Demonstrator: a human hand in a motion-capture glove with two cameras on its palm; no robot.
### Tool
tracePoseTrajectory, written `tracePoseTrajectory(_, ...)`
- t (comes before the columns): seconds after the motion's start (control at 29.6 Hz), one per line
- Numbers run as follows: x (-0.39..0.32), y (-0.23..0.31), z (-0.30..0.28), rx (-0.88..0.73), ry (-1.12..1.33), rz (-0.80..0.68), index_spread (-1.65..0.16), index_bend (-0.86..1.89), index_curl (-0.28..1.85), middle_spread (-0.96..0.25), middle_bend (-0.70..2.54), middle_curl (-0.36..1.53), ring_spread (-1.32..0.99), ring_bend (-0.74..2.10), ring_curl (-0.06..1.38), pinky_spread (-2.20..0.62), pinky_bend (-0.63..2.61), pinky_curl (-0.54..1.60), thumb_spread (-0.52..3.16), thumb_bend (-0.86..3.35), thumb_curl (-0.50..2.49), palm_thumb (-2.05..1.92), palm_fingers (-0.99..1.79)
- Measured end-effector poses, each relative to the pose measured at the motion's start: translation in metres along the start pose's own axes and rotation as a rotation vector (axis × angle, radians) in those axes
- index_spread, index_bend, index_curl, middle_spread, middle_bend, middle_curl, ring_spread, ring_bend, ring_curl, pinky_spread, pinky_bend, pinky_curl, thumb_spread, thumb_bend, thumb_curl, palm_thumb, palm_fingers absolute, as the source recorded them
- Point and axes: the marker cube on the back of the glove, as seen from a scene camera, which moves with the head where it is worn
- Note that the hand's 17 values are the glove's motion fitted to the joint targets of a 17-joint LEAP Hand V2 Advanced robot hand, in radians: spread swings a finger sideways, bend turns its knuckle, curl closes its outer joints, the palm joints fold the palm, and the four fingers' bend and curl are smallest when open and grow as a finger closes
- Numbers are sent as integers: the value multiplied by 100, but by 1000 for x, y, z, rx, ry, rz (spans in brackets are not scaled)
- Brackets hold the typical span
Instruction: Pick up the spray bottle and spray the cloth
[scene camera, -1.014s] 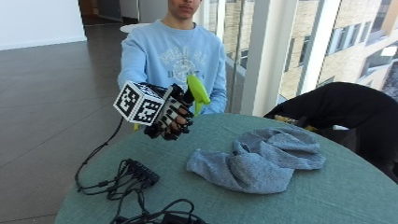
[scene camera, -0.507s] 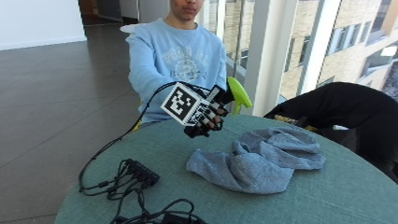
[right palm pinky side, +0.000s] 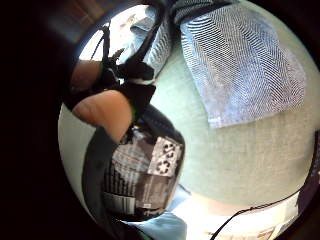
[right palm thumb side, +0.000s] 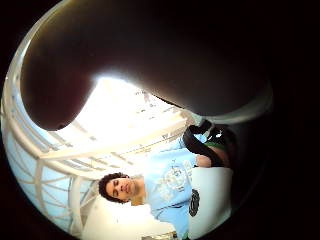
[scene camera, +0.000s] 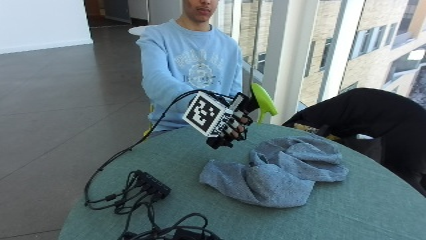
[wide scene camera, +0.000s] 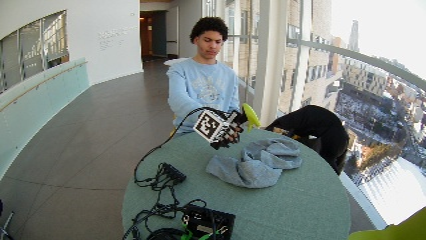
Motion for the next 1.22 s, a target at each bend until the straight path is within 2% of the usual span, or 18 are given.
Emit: tracePoseTrajectory(1.22, 2, -9, 27, -24, -13, 11, -21, 13, 36, -10, 32, 49, -1, 51, 40, 29, 17, 27, 72, -3, 67, 99, 99)
